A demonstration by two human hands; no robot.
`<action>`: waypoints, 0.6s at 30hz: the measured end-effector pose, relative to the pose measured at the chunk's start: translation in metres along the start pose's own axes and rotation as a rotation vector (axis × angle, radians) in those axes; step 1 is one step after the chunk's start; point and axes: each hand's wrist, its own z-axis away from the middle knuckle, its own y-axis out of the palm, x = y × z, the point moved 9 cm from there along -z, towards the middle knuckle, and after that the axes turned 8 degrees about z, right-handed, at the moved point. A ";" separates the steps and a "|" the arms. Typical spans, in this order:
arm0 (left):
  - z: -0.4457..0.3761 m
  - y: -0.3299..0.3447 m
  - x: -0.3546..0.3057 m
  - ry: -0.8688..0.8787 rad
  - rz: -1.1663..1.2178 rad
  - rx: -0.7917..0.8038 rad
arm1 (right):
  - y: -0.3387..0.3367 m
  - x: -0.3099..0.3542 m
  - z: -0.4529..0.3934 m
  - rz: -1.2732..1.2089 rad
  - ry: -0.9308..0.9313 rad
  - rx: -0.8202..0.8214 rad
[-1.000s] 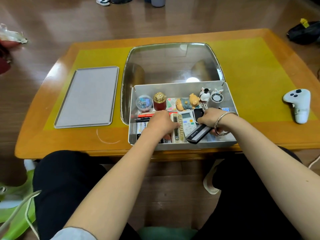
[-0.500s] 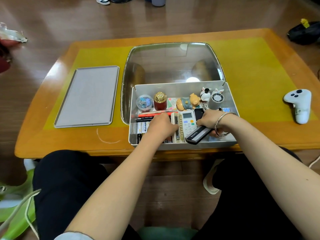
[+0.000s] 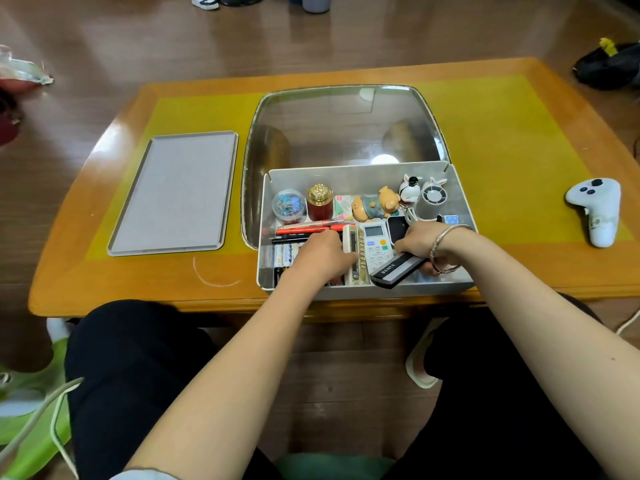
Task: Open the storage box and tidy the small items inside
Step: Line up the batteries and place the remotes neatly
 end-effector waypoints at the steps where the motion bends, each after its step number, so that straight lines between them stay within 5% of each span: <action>1: 0.000 0.001 -0.002 0.016 0.006 -0.013 | 0.001 0.000 0.000 -0.008 0.001 0.004; 6: -0.001 -0.013 -0.007 0.038 0.091 -0.116 | 0.002 -0.005 -0.001 -0.054 0.005 0.015; 18: -0.002 -0.005 -0.003 -0.125 0.091 0.027 | 0.004 -0.002 0.000 -0.048 0.001 0.050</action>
